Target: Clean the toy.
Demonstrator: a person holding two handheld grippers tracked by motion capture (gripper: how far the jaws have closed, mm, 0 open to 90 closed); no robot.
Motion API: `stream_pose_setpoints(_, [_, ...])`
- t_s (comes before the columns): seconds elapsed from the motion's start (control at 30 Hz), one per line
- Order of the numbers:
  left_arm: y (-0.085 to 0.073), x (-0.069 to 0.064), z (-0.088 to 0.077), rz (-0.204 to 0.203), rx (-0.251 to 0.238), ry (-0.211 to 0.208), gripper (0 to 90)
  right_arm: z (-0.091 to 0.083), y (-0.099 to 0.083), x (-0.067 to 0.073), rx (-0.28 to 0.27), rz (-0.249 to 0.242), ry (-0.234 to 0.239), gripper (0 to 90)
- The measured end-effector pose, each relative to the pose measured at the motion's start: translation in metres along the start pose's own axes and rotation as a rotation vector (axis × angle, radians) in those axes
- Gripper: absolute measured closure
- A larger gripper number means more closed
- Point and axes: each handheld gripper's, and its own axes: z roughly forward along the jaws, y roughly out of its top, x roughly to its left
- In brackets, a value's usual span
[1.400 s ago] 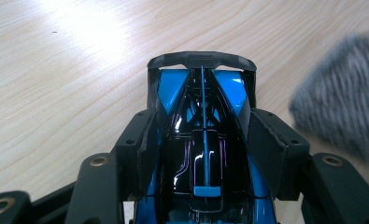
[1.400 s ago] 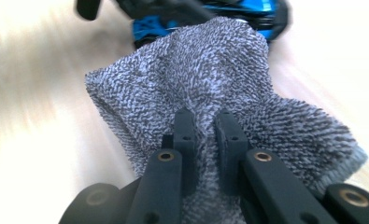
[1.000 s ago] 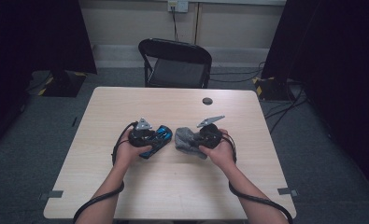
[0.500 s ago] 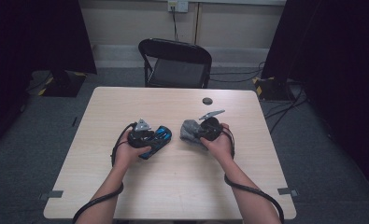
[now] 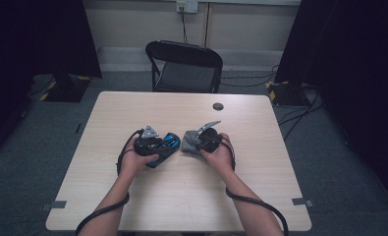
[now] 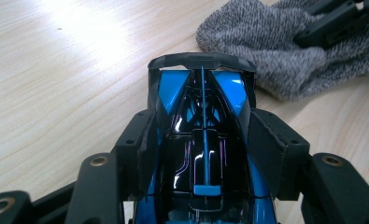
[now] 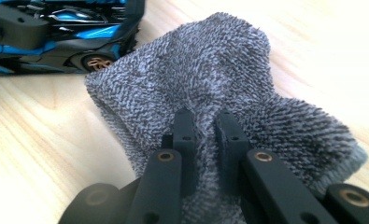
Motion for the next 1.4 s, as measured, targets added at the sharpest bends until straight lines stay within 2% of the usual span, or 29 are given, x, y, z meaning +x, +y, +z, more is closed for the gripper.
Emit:
stream_pose_setpoints(0.27, [0.001,-0.001,0.001,0.003,0.006,0.007,43.5,0.001,-0.001,0.017,0.005,-0.034,0.029,81.3])
stream_pose_setpoints(0.53, [0.001,-0.001,-0.001,0.010,0.013,0.013,43.5,-0.001,-0.004,0.027,0.005,-0.035,0.050,81.3])
stream_pose_setpoints(0.6, [0.000,-0.001,-0.002,0.001,0.015,0.009,43.5,-0.001,-0.004,0.030,0.005,-0.039,0.052,81.3])
stream_pose_setpoints(0.87, [0.003,-0.003,-0.002,-0.003,0.034,0.020,43.4,-0.001,-0.004,0.046,0.006,-0.054,0.071,81.3])
stream_pose_setpoints(1.13, [0.003,-0.003,-0.002,-0.004,0.039,0.019,43.4,-0.002,-0.006,0.054,-0.001,-0.059,0.096,81.3])
stream_pose_setpoints(1.33, [0.003,-0.003,-0.003,0.008,0.045,0.028,43.3,-0.002,-0.005,0.060,0.000,-0.083,0.106,81.3])
stream_pose_setpoints(1.37, [0.003,-0.004,-0.003,-0.007,0.042,0.025,43.2,-0.002,-0.005,0.061,0.004,-0.088,0.107,81.2])
stream_pose_setpoints(1.4, [0.003,-0.003,-0.003,0.003,0.046,0.029,43.2,-0.002,-0.005,0.062,0.002,-0.086,0.108,81.3])
